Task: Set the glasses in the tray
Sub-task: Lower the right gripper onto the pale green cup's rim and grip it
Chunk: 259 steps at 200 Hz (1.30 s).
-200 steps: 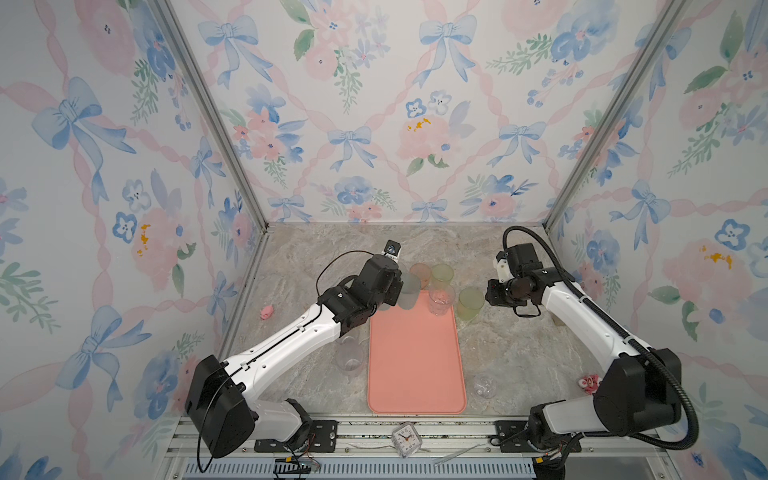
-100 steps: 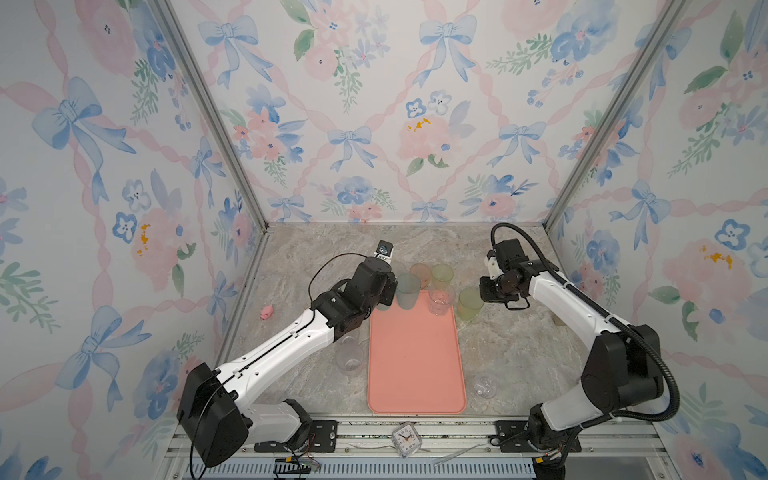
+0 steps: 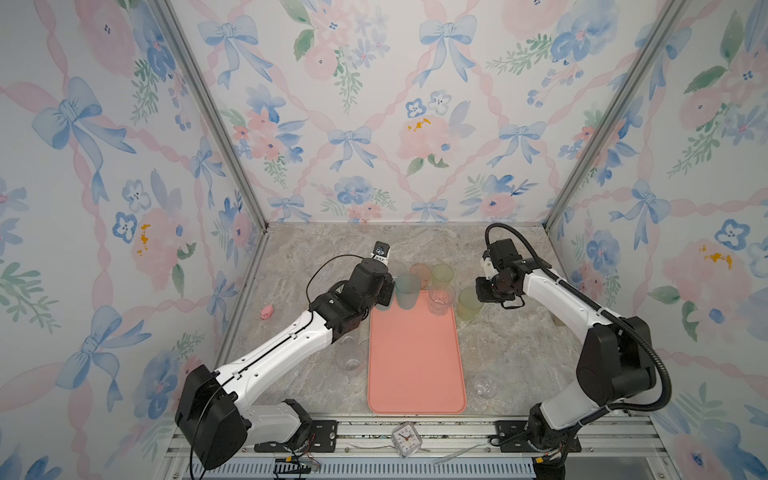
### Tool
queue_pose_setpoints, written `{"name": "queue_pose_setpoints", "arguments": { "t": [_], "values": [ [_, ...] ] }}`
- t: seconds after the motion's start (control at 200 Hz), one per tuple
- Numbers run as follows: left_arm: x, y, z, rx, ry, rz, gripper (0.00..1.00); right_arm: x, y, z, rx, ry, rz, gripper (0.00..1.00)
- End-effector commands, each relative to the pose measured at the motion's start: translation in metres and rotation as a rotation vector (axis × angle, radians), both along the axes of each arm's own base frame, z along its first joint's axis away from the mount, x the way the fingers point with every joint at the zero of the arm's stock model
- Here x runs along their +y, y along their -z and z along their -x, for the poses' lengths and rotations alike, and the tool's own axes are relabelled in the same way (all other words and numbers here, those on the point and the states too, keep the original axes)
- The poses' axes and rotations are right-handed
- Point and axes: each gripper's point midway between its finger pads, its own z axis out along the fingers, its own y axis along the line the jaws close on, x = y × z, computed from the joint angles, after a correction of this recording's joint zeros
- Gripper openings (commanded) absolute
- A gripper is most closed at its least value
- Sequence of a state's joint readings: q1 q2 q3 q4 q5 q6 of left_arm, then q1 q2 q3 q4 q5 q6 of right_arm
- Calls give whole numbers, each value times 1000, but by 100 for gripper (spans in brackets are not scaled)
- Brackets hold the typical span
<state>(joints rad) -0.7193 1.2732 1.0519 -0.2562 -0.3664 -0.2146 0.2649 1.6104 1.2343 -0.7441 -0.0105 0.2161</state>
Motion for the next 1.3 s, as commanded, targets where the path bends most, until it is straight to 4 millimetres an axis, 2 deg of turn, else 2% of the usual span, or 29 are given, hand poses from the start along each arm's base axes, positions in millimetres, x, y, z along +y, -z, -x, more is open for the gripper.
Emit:
{"name": "queue_pose_setpoints", "arguments": {
  "t": [0.0,0.275,0.585,0.74,0.76,0.855,0.99,1.215,1.235,1.29],
  "values": [
    [2,-1,-1,-2,-6,26,19,1,-2,-4,-3,-9,25,20],
    [4,1,0,1,-9,26,19,1,5,-4,15,-12,36,18],
    [7,3,0,3,-15,25,19,3,4,-4,8,-19,49,15],
    [8,3,1,3,-17,24,20,4,3,-4,7,-26,57,10],
    [8,3,1,2,-16,26,20,4,11,-4,30,-27,67,10],
    [9,3,1,3,-17,25,20,4,13,-4,36,-34,75,6],
    [9,1,1,0,-15,28,20,4,11,-4,33,-38,92,1],
    [9,4,1,5,-11,23,20,-4,4,-2,19,-32,131,0],
    [9,5,1,7,-13,22,20,-4,-6,-1,-7,-29,126,0],
    [11,6,1,8,-17,21,20,-7,-12,0,-20,-26,132,0]
  ]
}}
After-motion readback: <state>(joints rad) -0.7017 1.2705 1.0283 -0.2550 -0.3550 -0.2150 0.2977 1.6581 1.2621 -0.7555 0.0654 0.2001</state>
